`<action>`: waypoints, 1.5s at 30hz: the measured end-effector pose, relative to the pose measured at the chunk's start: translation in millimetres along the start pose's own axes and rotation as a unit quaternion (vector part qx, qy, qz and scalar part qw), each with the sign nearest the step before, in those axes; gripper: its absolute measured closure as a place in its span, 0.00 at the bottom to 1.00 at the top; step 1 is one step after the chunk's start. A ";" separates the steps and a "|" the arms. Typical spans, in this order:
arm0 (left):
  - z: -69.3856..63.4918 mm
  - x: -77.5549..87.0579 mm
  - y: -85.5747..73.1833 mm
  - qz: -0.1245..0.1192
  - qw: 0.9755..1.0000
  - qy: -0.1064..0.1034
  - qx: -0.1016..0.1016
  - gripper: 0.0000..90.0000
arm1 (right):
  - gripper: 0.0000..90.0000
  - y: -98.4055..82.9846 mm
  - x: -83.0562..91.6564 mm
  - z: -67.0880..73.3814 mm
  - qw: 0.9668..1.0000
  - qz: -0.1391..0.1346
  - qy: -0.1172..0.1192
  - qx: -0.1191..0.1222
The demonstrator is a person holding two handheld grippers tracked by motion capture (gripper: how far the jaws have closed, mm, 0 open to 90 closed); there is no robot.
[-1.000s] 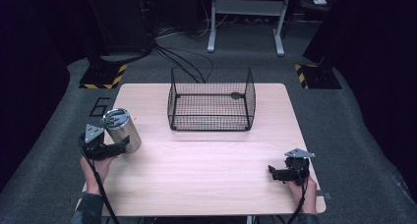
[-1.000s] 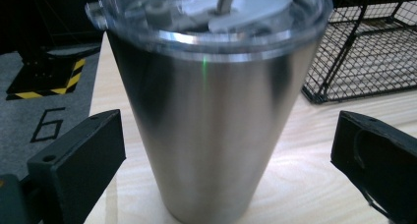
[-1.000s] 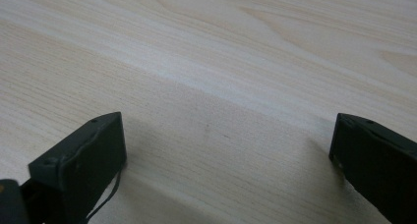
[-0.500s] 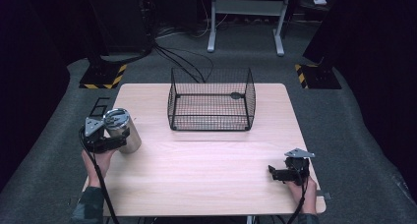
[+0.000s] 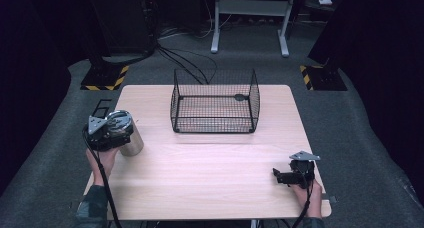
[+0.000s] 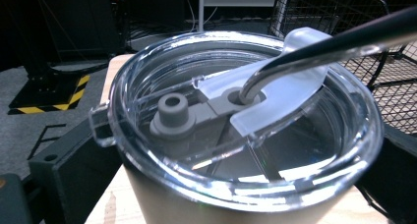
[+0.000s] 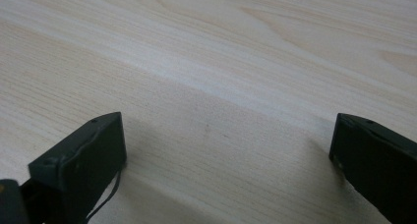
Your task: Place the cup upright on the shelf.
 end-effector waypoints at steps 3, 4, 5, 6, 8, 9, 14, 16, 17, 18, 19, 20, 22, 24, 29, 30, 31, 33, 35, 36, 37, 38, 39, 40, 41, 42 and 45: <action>-1.4 -2.2 1.3 -0.006 1.000 0.001 -0.003 0.03 | 0.00 -0.1 0.1 0.1 1.000 0.001 0.000 0.000; -1.5 -2.9 1.4 -0.007 1.000 0.002 -0.005 0.03 | 0.00 -0.1 0.1 0.1 1.000 0.001 0.000 0.000; -1.5 -2.9 1.4 -0.007 1.000 0.002 -0.005 0.03 | 0.00 -0.1 0.1 0.0 1.000 0.001 0.000 0.000; -1.6 -3.3 1.5 -0.009 1.000 0.002 -0.005 0.03 | 0.00 0.0 0.1 0.0 1.000 0.001 0.000 0.000; -1.7 -3.8 1.1 -0.009 1.000 0.001 -0.003 0.03 | 0.00 0.0 -0.1 0.0 1.000 0.000 0.000 0.000; -1.7 -3.8 1.1 -0.009 1.000 0.001 -0.003 0.03 | 0.00 -0.1 0.1 0.0 1.000 0.002 0.000 0.000; -1.8 -3.9 0.9 -0.007 1.000 0.003 -0.008 0.04 | 0.00 0.1 -0.1 0.0 1.000 -0.001 0.000 0.000; -1.5 -4.1 0.9 -0.010 1.000 0.002 -0.009 0.04 | 0.00 0.0 0.1 0.0 1.000 0.001 0.000 0.000; -1.5 -4.1 0.9 -0.010 1.000 0.002 -0.009 0.04 | 0.00 0.0 0.0 0.0 1.000 0.000 0.000 0.000; -1.4 -4.1 0.8 -0.011 1.000 0.001 -0.008 0.04 | 0.00 0.0 0.0 0.0 1.000 0.000 0.000 0.000; -1.3 -3.9 0.5 -0.011 1.000 0.001 -0.010 0.04 | 0.00 0.0 0.0 0.0 1.000 0.000 0.000 0.000; -1.5 -3.8 0.3 -0.012 1.000 0.000 -0.009 0.04 | 0.00 0.0 0.2 0.3 1.000 0.002 0.001 -0.002; -1.9 -3.9 0.2 -0.016 1.000 -0.003 -0.009 0.04 | 0.00 -0.1 0.1 0.1 1.000 0.001 0.000 0.000; -2.1 -3.8 0.3 -0.015 1.000 -0.004 -0.011 0.05 | 0.00 0.0 0.0 0.0 1.000 -0.001 0.000 0.000; -3.1 -2.3 0.4 -0.014 1.000 -0.006 -0.014 0.05 | 0.00 0.0 0.0 0.0 1.000 0.000 0.000 0.000; -3.8 -1.9 0.7 -0.015 1.000 -0.009 -0.014 0.05 | 0.00 -0.1 0.1 0.0 1.000 0.001 0.000 0.000; -4.1 -1.1 1.2 -0.015 1.000 -0.010 -0.018 0.05 | 0.00 0.0 0.1 0.0 1.000 0.001 0.000 0.000; -6.8 1.8 2.5 -0.016 1.000 -0.014 -0.022 0.05 | 0.00 0.0 0.1 0.0 1.000 0.001 0.000 0.000; -8.3 3.6 3.7 -0.016 0.999 -0.016 -0.026 0.05 | 0.00 0.0 0.1 0.0 1.000 0.001 0.000 0.000; -8.8 4.5 4.5 -0.016 0.999 -0.018 -0.027 0.05 | 0.00 -0.1 0.1 0.0 1.000 0.001 0.000 0.000; -9.7 5.1 5.3 -0.020 0.999 -0.019 -0.027 0.05 | 0.00 0.0 0.1 0.0 1.000 0.001 0.000 0.000; -10.1 6.1 6.0 -0.017 0.999 -0.022 -0.029 0.05 | 0.00 0.0 0.0 0.0 1.000 0.000 0.000 0.000; -10.6 6.7 6.8 -0.019 0.999 -0.022 -0.029 0.05 | 0.00 -0.1 0.1 0.0 1.000 0.002 0.000 0.000; -10.6 6.7 6.8 -0.019 0.999 -0.022 -0.029 0.05 | 0.00 -0.1 0.1 0.0 1.000 0.002 0.000 0.000; -11.1 7.7 7.4 -0.019 0.999 -0.024 -0.029 0.05 | 0.00 0.0 -0.1 0.0 1.000 0.000 0.000 0.000; -11.6 8.6 8.0 -0.018 0.999 -0.024 -0.031 0.05 | 0.00 0.0 0.1 0.0 1.000 0.001 0.000 0.000; -14.2 11.6 9.9 -0.018 0.999 -0.028 -0.039 0.05 | 0.00 -0.1 0.1 0.0 1.000 0.002 0.000 0.000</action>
Point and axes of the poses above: each handheld gripper's, and its own axes: x roughly backward along the jaws, y roughly out of its top, z roughly to its left, the point moved 5 cm from there along -x, roughly forward along the jaws, and after that the axes turned 8 degrees about y, right-handed, at the moved point
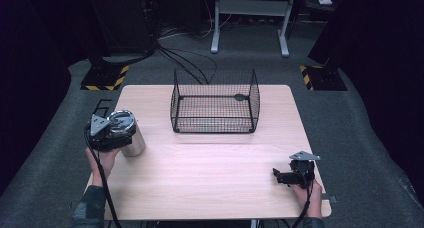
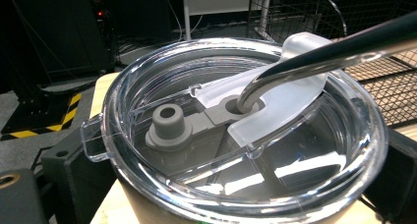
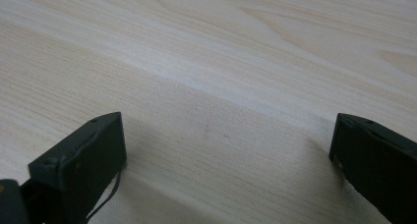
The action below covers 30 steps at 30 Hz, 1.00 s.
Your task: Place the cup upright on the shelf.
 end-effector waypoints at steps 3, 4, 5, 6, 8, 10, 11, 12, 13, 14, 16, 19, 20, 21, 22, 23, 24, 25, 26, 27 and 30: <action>-2.0 1.3 1.2 -0.002 1.000 -0.002 -0.001 0.05 | 0.00 0.1 -0.2 0.0 1.000 -0.002 0.000 0.000; -2.8 1.9 2.0 -0.003 1.000 -0.004 -0.003 0.05 | 0.00 0.0 0.0 0.0 1.000 0.000 0.000 0.000; -4.8 3.5 3.4 -0.005 1.000 -0.005 -0.006 0.05 | 0.00 0.0 0.0 0.0 1.000 0.000 0.000 0.000; -4.8 3.5 3.4 -0.005 1.000 -0.005 -0.006 0.05 | 0.00 0.0 0.0 0.0 1.000 0.000 0.000 0.000; -7.6 5.1 6.0 -0.009 1.000 -0.010 -0.010 0.05 | 0.00 0.1 -0.2 0.0 1.000 -0.002 0.000 0.000; -8.7 6.2 6.9 -0.008 1.000 -0.011 -0.011 0.05 | 0.00 0.0 0.0 0.0 1.000 0.000 0.000 0.000; -9.8 7.2 7.8 -0.009 1.000 -0.014 -0.012 0.05 | 0.00 0.0 -0.1 0.0 1.000 -0.001 0.000 0.000; -11.7 8.6 10.0 -0.012 1.000 -0.016 -0.015 0.05 | 0.00 0.0 0.0 0.0 1.000 0.000 0.000 0.000; -11.7 8.6 10.0 -0.012 1.000 -0.016 -0.015 0.05 | 0.00 0.0 0.0 0.0 1.000 0.000 0.000 0.000; -13.4 10.2 12.0 -0.014 1.000 -0.019 -0.017 0.05 | 0.00 0.0 -0.1 0.0 1.000 -0.001 0.000 0.000; -15.3 11.5 14.0 -0.017 0.999 -0.023 -0.018 0.05 | 0.00 0.0 0.0 0.0 1.000 -0.001 0.000 0.000; -17.7 12.9 15.6 -0.017 0.999 -0.027 -0.018 0.05 | 0.00 0.0 -0.1 0.0 1.000 -0.001 0.000 0.000; -18.9 12.8 16.8 -0.023 0.999 -0.027 -0.019 0.05 | 0.00 0.0 -0.1 0.0 1.000 -0.001 0.000 0.000; -19.9 13.5 17.7 -0.022 0.999 -0.029 -0.022 0.05 | 0.00 0.0 0.0 0.0 1.000 0.000 0.000 0.000; -22.4 14.7 19.6 -0.023 0.999 -0.033 -0.024 0.05 | 0.00 0.0 0.0 0.0 1.000 0.000 0.000 0.000; -22.4 14.7 19.6 -0.023 0.999 -0.033 -0.024 0.05 | 0.00 0.0 0.0 0.0 1.000 0.000 0.000 0.000; -24.5 16.0 21.1 -0.023 0.999 -0.035 -0.028 0.05 | 0.00 0.0 0.0 0.0 1.000 0.000 0.000 0.000; -24.5 16.0 21.1 -0.023 0.999 -0.035 -0.028 0.05 | 0.00 0.0 0.0 0.2 1.000 0.000 0.000 -0.002; -25.7 16.3 22.0 -0.025 0.999 -0.038 -0.027 0.05 | 0.00 0.0 0.0 0.2 1.000 0.000 0.000 -0.002; -26.7 16.7 22.8 -0.025 0.999 -0.039 -0.027 0.05 | 0.00 0.0 -0.1 0.0 1.000 -0.001 0.000 0.000; -29.4 17.8 25.2 -0.026 0.998 -0.045 -0.028 0.05 | 0.00 0.0 -0.1 0.0 1.000 -0.001 0.000 0.000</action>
Point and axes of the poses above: each handheld gripper's, and its own axes: x roughly backward along the jaws, y roughly out of its top, z roughly to its left, the point moved 5 cm from there along -x, roughly forward along the jaws, and after that the axes turned 8 degrees about y, right-handed, at the moved point
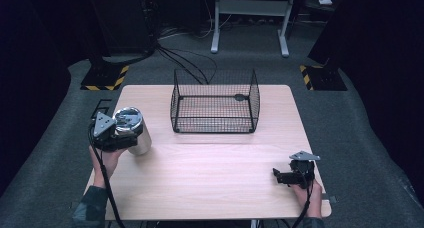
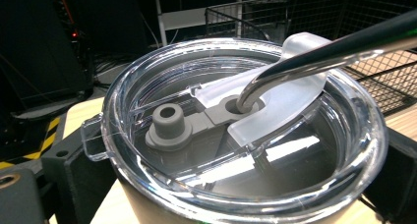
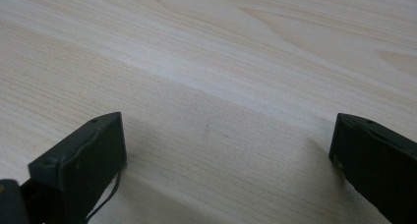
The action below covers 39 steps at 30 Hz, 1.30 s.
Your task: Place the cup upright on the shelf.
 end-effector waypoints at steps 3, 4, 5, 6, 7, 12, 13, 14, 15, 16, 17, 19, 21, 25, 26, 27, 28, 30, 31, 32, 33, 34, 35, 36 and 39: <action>-4.4 -0.3 3.7 -0.005 1.000 -0.007 -0.001 0.05 | 0.00 0.0 0.1 0.0 1.000 0.001 0.000 0.000; -5.7 -0.5 4.5 -0.004 1.000 -0.012 -0.001 0.05 | 0.00 0.0 0.0 0.0 1.000 0.000 0.000 0.000; -7.3 -1.2 5.4 -0.007 1.000 -0.013 0.001 0.05 | 0.00 0.1 -0.1 -0.1 1.000 -0.002 0.000 0.000; -7.3 -1.2 5.4 -0.007 1.000 -0.013 0.001 0.05 | 0.00 0.0 0.0 0.0 1.000 0.000 0.000 0.000; -8.6 -1.4 6.1 -0.006 1.000 -0.017 -0.001 0.05 | 0.00 0.0 -0.1 0.0 1.000 -0.001 0.000 0.000; -15.5 -2.8 9.8 -0.004 1.000 -0.028 -0.005 0.05 | 0.00 0.0 0.0 0.0 1.000 0.000 0.000 0.000; -16.9 -3.5 10.6 -0.005 1.000 -0.030 -0.005 0.05 | 0.00 0.0 0.0 0.0 1.000 0.000 0.000 0.000; -18.6 -4.2 11.4 -0.005 0.999 -0.033 -0.007 0.05 | 0.00 0.0 0.0 0.0 1.000 0.001 0.000 0.000; -19.6 -4.3 11.9 -0.002 0.999 -0.034 -0.008 0.05 | 0.00 0.0 0.0 0.1 1.000 0.000 0.000 -0.001; -21.1 -5.2 12.6 -0.004 0.999 -0.036 -0.008 0.05 | 0.00 0.0 0.0 0.1 1.000 0.000 0.000 -0.001; -22.4 -5.5 13.1 0.000 0.999 -0.040 -0.010 0.05 | 0.00 0.0 0.0 -0.1 1.000 0.000 0.000 0.000; -25.4 -7.2 14.7 -0.002 0.999 -0.044 -0.012 0.05 | 0.00 0.0 0.0 0.0 1.000 0.000 0.000 0.000; -27.9 -8.1 15.9 -0.003 0.999 -0.049 -0.012 0.05 | 0.00 0.0 0.0 0.0 1.000 0.001 0.000 0.000; -33.3 -9.1 18.3 -0.004 0.998 -0.056 -0.013 0.05 | 0.00 0.0 0.0 0.0 1.000 0.001 0.001 0.000; -34.2 -8.9 18.8 -0.002 0.998 -0.060 -0.015 0.05 | 0.00 0.1 0.0 0.3 1.000 0.001 0.001 -0.002; -35.6 -9.1 19.5 -0.003 0.998 -0.063 -0.015 0.05 | 0.00 0.2 -0.1 0.1 1.000 0.000 0.001 -0.001; -36.4 -9.1 20.0 -0.003 0.998 -0.064 -0.014 0.05 | 0.00 0.1 0.0 0.2 1.000 0.000 0.001 -0.001; -39.4 -8.9 22.2 -0.003 0.997 -0.069 -0.018 0.05 | 0.00 0.2 0.0 0.4 1.000 0.001 0.001 -0.002; -40.9 -8.6 22.9 -0.003 0.997 -0.070 -0.016 0.05 | 0.00 0.1 -0.1 -0.1 1.000 0.000 0.001 0.001; -40.9 -8.6 22.9 -0.003 0.997 -0.070 -0.016 0.05 | 0.00 0.2 0.0 0.4 1.000 0.001 0.001 -0.002; -41.8 -8.9 24.1 -0.005 0.997 -0.072 -0.019 0.05 | 0.00 0.2 0.0 0.4 1.000 0.001 0.001 -0.002; -43.9 -7.8 25.8 -0.003 0.997 -0.076 -0.022 0.05 | 0.00 0.1 -0.1 0.1 1.000 0.001 0.001 -0.001; -43.9 -7.8 25.8 -0.003 0.997 -0.076 -0.022 0.05 | 0.00 0.1 0.0 0.3 1.000 0.001 0.001 -0.002; -45.9 -7.1 27.7 -0.005 0.996 -0.080 -0.027 0.05 | 0.00 0.2 -0.1 0.4 1.000 0.000 0.001 -0.002; -48.1 -6.3 29.3 -0.005 0.996 -0.085 -0.028 0.05 | 0.00 0.1 -0.1 -0.1 1.000 0.000 0.001 0.001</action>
Point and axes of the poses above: each handheld gripper's, and its own axes: x roughly backward along the jaws, y roughly out of its top, z roughly to its left, the point moved 5 cm from there along -x, roughly forward along the jaws, and after that the axes turned 8 degrees about y, right-handed, at the moved point
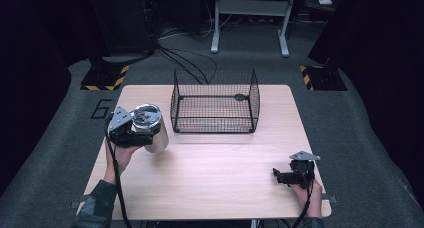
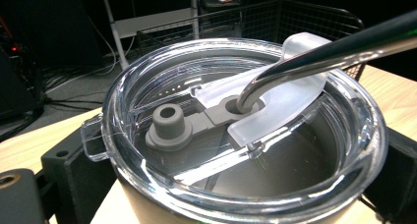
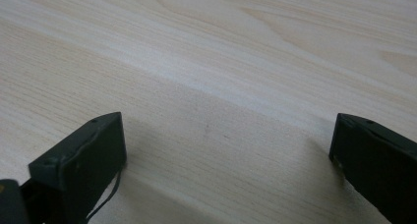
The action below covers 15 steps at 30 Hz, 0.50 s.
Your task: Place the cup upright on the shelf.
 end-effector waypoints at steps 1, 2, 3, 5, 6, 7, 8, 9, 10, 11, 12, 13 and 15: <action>-2.7 -0.5 1.6 -0.003 1.000 -0.005 0.001 0.05 | 0.00 0.0 0.0 0.2 1.000 0.000 0.000 -0.002; -2.7 -0.5 1.6 -0.003 1.000 -0.005 0.001 0.05 | 0.00 0.0 0.0 0.3 1.000 0.000 0.000 -0.002; -3.8 -0.4 2.3 -0.003 1.000 -0.006 -0.001 0.05 | 0.00 0.0 0.0 0.3 1.000 0.000 0.000 -0.002; -6.2 -0.3 3.7 -0.001 1.000 -0.010 -0.005 0.05 | 0.00 0.0 0.0 0.3 1.000 0.000 0.000 -0.002; -7.1 -0.2 4.4 -0.001 1.000 -0.012 -0.006 0.05 | 0.00 0.0 0.0 0.0 1.000 0.000 0.000 0.000; -8.1 -0.5 5.2 -0.003 1.000 -0.012 -0.006 0.05 | 0.00 0.0 0.0 0.0 1.000 0.000 0.000 0.000; -9.2 -0.4 6.0 -0.003 1.000 -0.014 -0.006 0.05 | 0.00 0.0 0.0 0.3 1.000 0.000 0.000 -0.002; -10.3 -0.5 6.7 -0.004 1.000 -0.017 -0.005 0.05 | 0.00 0.0 0.0 0.0 1.000 0.000 0.000 0.000; -12.3 -0.6 8.1 -0.003 1.000 -0.021 -0.007 0.05 | 0.00 0.0 0.1 0.3 1.000 0.000 0.000 -0.002; -12.3 -0.6 8.1 -0.003 1.000 -0.021 -0.007 0.05 | 0.00 0.0 0.1 0.3 1.000 0.000 0.000 -0.002; -15.0 -1.0 9.4 -0.001 1.000 -0.027 -0.009 0.05 | 0.00 0.0 0.0 0.0 1.000 0.000 0.000 0.000; -15.0 -1.0 9.4 -0.001 1.000 -0.027 -0.009 0.05 | 0.00 0.0 0.0 0.0 1.000 0.000 0.000 0.000; -19.5 -2.1 12.0 -0.002 0.999 -0.034 -0.015 0.05 | 0.00 0.1 0.0 0.3 1.000 0.000 0.000 -0.001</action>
Point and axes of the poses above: each handheld gripper's, and its own axes: x roughly backward along the jaws, y roughly out of its top, z roughly to its left, the point moved 5 cm from there along -x, roughly forward along the jaws, and after that the axes turned 8 degrees about y, right-handed, at the moved point
